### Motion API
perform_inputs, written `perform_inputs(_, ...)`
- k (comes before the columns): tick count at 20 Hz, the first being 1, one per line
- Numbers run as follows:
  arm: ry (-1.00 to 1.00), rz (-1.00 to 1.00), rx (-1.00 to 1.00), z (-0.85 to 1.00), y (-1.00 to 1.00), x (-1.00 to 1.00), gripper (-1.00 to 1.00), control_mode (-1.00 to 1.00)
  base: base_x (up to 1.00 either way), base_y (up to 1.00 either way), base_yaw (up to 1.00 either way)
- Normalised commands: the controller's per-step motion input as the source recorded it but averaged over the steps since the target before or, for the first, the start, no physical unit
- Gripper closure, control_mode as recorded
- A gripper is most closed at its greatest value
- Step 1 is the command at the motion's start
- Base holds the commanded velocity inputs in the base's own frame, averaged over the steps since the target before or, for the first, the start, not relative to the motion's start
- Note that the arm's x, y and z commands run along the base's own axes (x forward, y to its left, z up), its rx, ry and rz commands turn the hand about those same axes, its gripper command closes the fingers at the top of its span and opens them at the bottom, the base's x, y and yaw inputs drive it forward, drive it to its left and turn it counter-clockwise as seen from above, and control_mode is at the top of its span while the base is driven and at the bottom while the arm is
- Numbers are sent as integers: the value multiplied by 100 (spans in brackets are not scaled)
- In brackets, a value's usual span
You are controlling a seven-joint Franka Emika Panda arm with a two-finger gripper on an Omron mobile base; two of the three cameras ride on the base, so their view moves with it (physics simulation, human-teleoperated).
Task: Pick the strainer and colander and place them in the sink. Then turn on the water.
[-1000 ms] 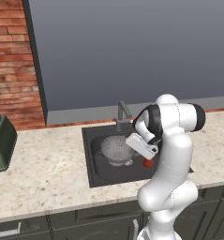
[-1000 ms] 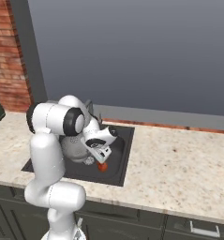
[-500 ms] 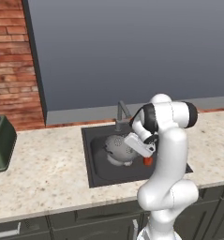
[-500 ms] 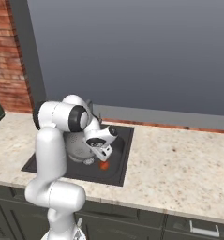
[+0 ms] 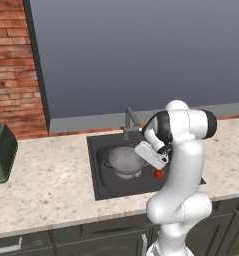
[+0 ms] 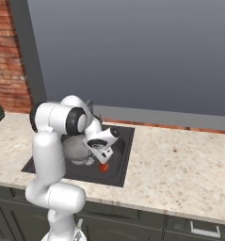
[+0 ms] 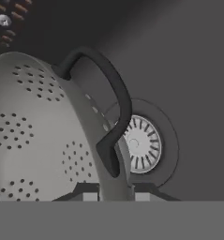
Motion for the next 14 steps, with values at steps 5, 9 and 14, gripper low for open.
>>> perform_inputs(5,0,-9,3,0,-7,-92,100,-100,0,0,0)
perform_inputs(9,0,-8,0,0,13,-20,100,-100,0,0,0)
perform_inputs(14,-3,-6,0,0,32,6,100,-100,0,0,0)
